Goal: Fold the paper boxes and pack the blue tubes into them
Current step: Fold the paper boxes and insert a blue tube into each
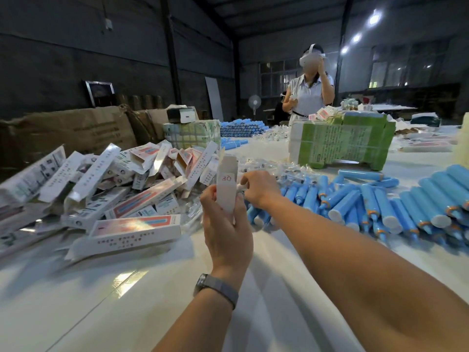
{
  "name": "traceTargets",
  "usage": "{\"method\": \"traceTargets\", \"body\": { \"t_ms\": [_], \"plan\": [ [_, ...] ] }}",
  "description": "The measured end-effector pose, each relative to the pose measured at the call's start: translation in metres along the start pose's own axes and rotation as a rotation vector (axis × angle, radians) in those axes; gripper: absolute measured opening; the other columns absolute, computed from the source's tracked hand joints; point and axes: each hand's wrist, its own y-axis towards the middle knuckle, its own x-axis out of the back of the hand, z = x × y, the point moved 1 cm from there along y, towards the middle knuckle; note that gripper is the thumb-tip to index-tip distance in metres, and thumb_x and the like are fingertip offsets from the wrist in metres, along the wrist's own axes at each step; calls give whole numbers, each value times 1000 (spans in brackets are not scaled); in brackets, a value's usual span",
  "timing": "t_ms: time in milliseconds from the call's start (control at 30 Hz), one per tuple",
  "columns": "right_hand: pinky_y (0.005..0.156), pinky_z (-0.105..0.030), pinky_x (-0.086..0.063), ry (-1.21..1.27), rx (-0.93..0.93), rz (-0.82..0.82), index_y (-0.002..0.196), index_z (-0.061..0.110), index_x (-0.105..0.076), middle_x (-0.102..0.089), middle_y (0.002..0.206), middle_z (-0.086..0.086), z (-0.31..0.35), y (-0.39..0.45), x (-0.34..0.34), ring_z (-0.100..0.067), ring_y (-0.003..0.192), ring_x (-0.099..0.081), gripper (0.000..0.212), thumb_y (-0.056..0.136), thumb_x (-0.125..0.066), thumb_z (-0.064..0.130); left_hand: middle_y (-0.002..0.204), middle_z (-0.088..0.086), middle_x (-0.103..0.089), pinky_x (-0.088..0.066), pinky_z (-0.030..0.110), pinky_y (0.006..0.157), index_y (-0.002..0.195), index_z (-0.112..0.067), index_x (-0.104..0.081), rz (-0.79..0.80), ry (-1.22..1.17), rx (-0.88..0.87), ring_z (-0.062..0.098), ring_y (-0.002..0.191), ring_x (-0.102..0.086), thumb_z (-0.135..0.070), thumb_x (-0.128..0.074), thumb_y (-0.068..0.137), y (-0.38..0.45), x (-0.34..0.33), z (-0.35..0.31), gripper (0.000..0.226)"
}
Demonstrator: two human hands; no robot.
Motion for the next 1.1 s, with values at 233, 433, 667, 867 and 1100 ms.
{"method": "traceTargets", "body": {
  "t_ms": [233,433,667,867,1100],
  "plan": [
    [80,-33,-56,461,-161,-262,102,17,-71,-64,79,7,-4,-10,22,-14,78,-62,27,83,-59,1,113,0,-51,-59,47,72,115,-36,-29,19,-5,-3,28,95,-60,-36,-53,96,-2,1,-5,30],
    [57,-28,-51,750,0,-587,92,18,-69,-63,75,5,5,-56,99,-5,58,-54,29,79,-59,-6,105,-13,-57,-56,41,70,107,-39,-31,50,-97,-15,12,90,-59,-36,-49,94,-4,1,-14,23],
    [57,-26,-43,926,207,-764,78,26,-69,-62,68,8,14,-142,198,-12,64,-51,39,69,-54,-8,89,-30,-48,-37,4,70,105,-22,-35,178,-171,-156,-13,81,-49,-34,-53,95,-22,-7,-29,24],
    [66,-20,-50,616,364,-782,88,11,-66,-64,79,-11,19,-176,203,-12,70,-60,32,72,-60,-16,98,-17,-54,-39,5,72,106,-43,-30,253,-138,-155,-9,86,-54,-51,-49,90,-32,-11,-38,26],
    [63,-26,-45,185,682,-977,80,-3,-70,-58,78,-14,20,-174,190,-18,72,-53,23,73,-60,-23,99,-3,-62,-43,18,64,106,-40,-37,338,-97,-206,13,80,-57,-50,-47,91,-39,-13,-40,21]
  ]
}}
